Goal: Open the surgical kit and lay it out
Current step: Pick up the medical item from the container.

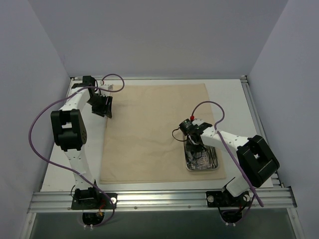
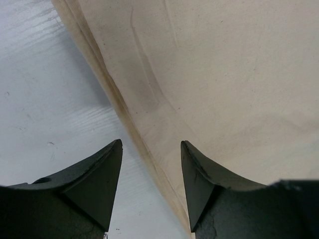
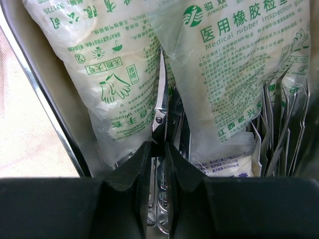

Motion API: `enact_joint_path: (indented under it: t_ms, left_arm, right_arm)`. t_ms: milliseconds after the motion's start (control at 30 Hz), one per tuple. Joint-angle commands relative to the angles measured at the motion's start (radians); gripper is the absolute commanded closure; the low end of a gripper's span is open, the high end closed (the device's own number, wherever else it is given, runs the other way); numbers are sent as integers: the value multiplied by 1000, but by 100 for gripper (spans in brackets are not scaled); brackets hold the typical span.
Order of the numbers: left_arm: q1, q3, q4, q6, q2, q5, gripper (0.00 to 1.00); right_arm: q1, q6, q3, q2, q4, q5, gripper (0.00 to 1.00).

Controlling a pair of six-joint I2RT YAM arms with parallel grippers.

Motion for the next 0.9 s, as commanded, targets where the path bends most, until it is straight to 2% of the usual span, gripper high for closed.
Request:
enact_joint_path:
  t_ms: [0, 200, 567, 700, 867]
  left_arm:
    - [-5, 34, -14, 15, -52, 28, 41]
    - [-5, 39, -15, 15, -52, 26, 40]
    - [-4, 44, -20, 15, -51, 31, 41]
    - [-4, 45, -28, 21, -58, 31, 40]
    - [-1, 53, -37, 22, -74, 31, 41]
  right_arm:
    - [-5, 9, 10, -37, -68, 27, 93]
    - [-3, 7, 42, -86, -109, 45, 100]
    - [-6, 1, 61, -143, -129, 67, 100]
    - [-5, -19, 146, -172, -155, 110, 100]
    - [27, -77, 366, -111, -99, 154, 100]
